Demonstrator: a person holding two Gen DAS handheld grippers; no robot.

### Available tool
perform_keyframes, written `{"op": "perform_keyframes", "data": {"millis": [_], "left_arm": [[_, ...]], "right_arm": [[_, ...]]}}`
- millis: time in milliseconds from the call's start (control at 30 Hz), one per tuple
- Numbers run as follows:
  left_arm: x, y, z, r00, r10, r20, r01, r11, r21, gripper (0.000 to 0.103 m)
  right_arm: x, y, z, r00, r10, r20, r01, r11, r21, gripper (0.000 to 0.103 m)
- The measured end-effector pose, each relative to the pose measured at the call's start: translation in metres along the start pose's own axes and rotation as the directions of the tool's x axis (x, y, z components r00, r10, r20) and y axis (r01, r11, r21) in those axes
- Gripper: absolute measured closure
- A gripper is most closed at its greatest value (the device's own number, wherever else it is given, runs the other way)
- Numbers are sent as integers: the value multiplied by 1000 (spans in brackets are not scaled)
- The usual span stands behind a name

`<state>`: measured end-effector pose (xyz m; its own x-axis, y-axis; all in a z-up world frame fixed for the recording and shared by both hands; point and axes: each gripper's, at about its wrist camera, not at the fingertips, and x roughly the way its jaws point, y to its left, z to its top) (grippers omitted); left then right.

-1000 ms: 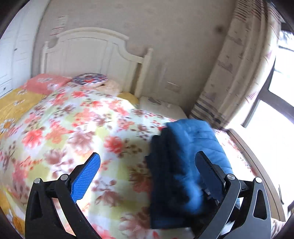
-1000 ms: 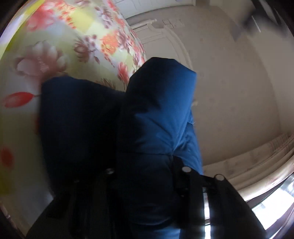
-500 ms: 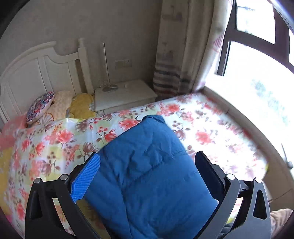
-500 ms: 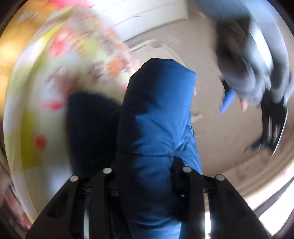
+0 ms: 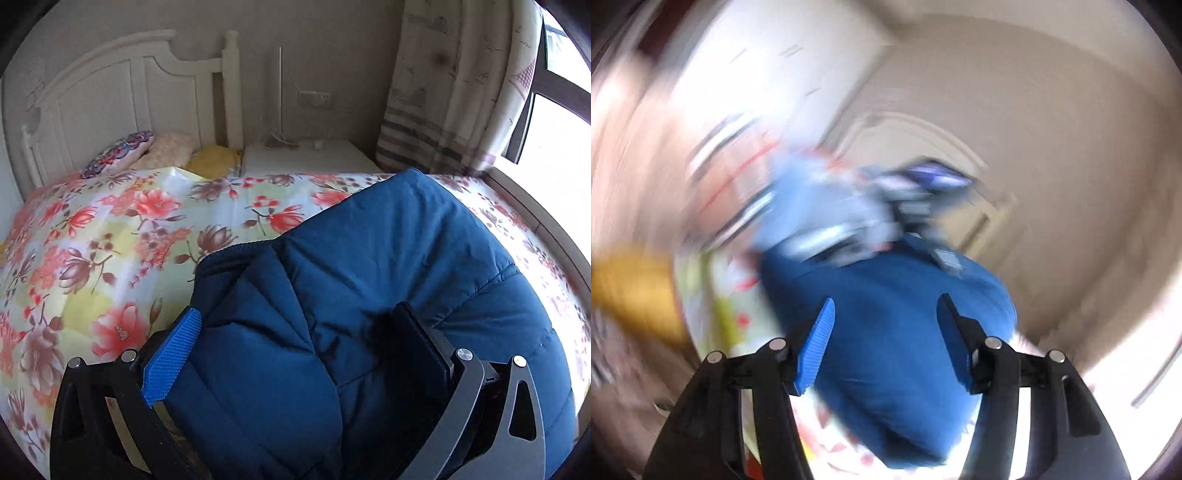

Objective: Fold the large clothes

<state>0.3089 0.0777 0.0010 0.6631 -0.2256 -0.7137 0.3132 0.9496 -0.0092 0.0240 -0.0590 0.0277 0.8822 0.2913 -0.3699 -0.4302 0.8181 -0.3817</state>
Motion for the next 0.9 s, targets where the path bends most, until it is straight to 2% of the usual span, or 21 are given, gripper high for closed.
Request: {"op": "perform_keyframes", "data": {"millis": [67, 133, 167, 233, 300, 367, 433, 467, 567, 600, 633, 667, 700, 733, 833, 900], "left_arm": [[1, -2, -1, 1000, 20, 10, -20, 1000, 6, 4], [1, -2, 2, 999, 32, 15, -33, 999, 9, 4], [1, -1, 2, 999, 36, 18, -36, 999, 7, 4], [2, 1, 3, 999, 40, 16, -40, 999, 4, 4], [3, 2, 1, 998, 53, 20, -53, 999, 9, 4], [5, 2, 0, 998, 58, 10, -58, 998, 12, 4], [8, 1, 0, 997, 72, -4, -72, 997, 21, 4], [9, -1, 1, 996, 84, -12, -83, 996, 33, 4], [8, -5, 0, 992, 126, -27, -124, 990, 60, 4], [7, -5, 0, 989, 147, -31, -144, 987, 64, 4], [4, -5, 0, 985, 168, -32, -165, 984, 66, 4], [-2, -3, -2, 977, 213, -25, -210, 975, 72, 4], [-7, -2, -3, 969, 245, -20, -243, 967, 74, 4], [-12, 0, -5, 964, 266, -18, -264, 962, 71, 4], [-21, 8, -9, 961, 275, -40, -272, 960, 63, 4], [-24, 5, -11, 952, 303, -52, -297, 951, 89, 4]], "right_arm": [[6, -40, 6, 1000, -8, -29, 12, 987, 158, 53], [10, -46, 16, 999, -6, -45, 15, 978, 207, 56], [20, -49, 13, 999, 25, -49, -13, 975, 223, 55], [53, -22, 9, 985, 111, -133, -84, 977, 194, 54], [81, -5, 3, 993, 35, -114, -19, 990, 139, 54], [87, -6, 4, 991, 41, -128, -17, 983, 185, 54], [91, -8, 12, 984, 57, -169, -32, 988, 148, 54], [92, -11, 13, 980, 80, -181, -52, 987, 152, 54], [98, -38, 15, 940, 280, -195, -228, 941, 251, 54], [97, -48, 16, 928, 320, -188, -266, 926, 267, 60], [95, -63, 17, 926, 336, -175, -280, 918, 282, 62], [92, -70, 15, 938, 304, -163, -251, 926, 283, 65], [93, -94, 19, 961, 230, -151, -180, 940, 289, 68], [94, -115, 21, 968, 202, -146, -149, 939, 311, 70], [127, -179, 34, 973, 184, -136, -110, 897, 429, 70], [175, -214, 47, 967, 185, -174, -81, 873, 480, 68]]}}
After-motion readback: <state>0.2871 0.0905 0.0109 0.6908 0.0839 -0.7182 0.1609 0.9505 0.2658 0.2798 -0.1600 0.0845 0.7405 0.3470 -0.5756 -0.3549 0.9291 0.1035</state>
